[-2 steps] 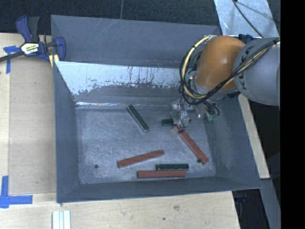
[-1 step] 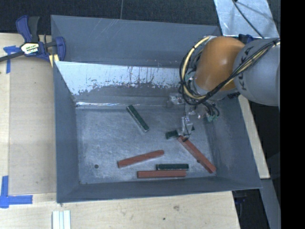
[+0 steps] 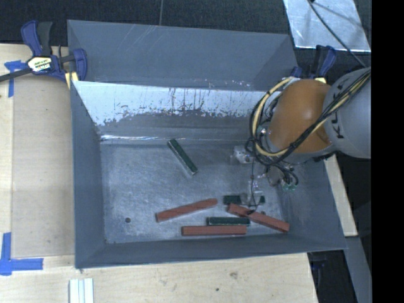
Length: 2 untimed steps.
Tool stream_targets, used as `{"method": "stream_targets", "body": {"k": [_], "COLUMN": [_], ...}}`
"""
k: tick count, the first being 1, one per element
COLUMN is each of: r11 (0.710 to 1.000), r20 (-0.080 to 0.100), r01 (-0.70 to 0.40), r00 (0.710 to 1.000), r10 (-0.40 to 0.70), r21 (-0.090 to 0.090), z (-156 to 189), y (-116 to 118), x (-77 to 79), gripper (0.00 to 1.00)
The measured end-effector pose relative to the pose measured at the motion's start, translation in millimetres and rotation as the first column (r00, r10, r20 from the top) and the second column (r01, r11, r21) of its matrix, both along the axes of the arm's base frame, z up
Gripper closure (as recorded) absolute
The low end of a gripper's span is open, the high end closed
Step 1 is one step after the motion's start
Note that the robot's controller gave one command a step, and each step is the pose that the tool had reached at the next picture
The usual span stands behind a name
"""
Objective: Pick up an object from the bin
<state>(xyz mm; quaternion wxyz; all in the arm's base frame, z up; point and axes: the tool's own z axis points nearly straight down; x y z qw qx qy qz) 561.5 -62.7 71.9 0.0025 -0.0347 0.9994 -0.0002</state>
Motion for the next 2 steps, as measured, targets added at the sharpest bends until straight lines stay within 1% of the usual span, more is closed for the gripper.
{"method": "stream_targets", "body": {"k": [1,2], "r11": [0.999,0.999], "r20": [-0.004,-0.005], "r01": [-0.048,-0.043], "r00": [0.999,0.999], "r10": [0.048,0.043], "r21": [0.001,0.001], "z": [10.1,-1.2], "y": [29.0,-0.3], "x": [-52.5,-56.4], "gripper": [0.0,0.0]}}
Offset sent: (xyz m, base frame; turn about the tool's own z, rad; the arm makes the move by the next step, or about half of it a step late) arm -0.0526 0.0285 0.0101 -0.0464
